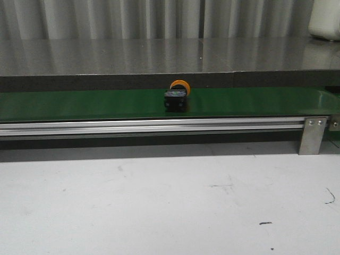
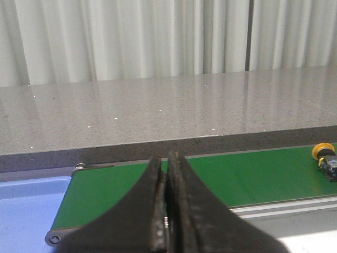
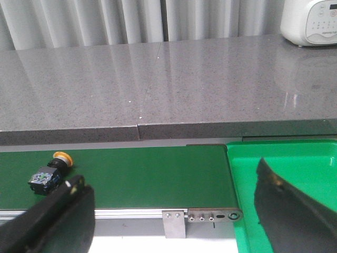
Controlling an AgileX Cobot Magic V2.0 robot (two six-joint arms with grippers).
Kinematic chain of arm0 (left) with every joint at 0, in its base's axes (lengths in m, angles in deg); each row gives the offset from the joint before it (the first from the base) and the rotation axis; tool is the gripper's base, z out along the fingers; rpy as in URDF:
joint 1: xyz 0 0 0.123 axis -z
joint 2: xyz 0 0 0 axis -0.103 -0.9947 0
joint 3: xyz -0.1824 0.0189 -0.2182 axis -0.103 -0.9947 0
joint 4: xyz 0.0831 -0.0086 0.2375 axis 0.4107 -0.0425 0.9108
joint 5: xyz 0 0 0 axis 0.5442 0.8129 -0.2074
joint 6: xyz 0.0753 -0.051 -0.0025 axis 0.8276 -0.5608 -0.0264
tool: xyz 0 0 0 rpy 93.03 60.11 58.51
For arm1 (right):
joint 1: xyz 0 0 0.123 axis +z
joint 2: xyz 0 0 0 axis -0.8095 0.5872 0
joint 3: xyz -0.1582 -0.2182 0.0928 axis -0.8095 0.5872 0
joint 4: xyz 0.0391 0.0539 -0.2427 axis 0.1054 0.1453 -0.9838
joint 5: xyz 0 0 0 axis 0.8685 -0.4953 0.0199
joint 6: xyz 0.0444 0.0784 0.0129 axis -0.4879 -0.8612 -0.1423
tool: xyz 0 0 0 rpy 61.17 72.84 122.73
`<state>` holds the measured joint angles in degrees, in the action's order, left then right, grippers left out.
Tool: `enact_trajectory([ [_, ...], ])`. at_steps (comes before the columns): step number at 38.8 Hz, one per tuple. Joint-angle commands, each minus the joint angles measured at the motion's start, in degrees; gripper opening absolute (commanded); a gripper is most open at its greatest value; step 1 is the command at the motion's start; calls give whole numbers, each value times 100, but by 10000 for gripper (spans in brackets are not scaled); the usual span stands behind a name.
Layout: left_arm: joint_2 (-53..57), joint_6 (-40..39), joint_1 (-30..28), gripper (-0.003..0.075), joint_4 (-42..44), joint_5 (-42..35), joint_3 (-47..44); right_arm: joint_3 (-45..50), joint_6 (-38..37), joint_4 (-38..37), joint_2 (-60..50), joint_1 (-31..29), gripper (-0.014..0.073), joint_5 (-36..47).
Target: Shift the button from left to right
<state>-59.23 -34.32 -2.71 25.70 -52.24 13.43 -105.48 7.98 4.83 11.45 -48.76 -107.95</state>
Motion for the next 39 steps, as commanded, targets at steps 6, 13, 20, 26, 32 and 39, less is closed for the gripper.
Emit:
enact_trajectory([
  [6,-54,-60,42,-21,-69,-488,149,-199,37,-44,82,9,633,441],
  [13,-54,-60,42,-21,-69,-488,149,-199,37,-44,82,9,633,441],
  [20,-54,-60,42,-21,-69,-488,149,-199,37,-44,82,9,633,441],
  [26,-54,-60,42,-21,-69,-488,149,-199,37,-44,128,9,633,416],
  [32,-54,-60,42,-21,-69,-488,149,-387,37,-44,778,9,633,281],
  [39,-54,-60,42,-21,-69,-488,149,-949,-46,-18,2119,9,633,51],
])
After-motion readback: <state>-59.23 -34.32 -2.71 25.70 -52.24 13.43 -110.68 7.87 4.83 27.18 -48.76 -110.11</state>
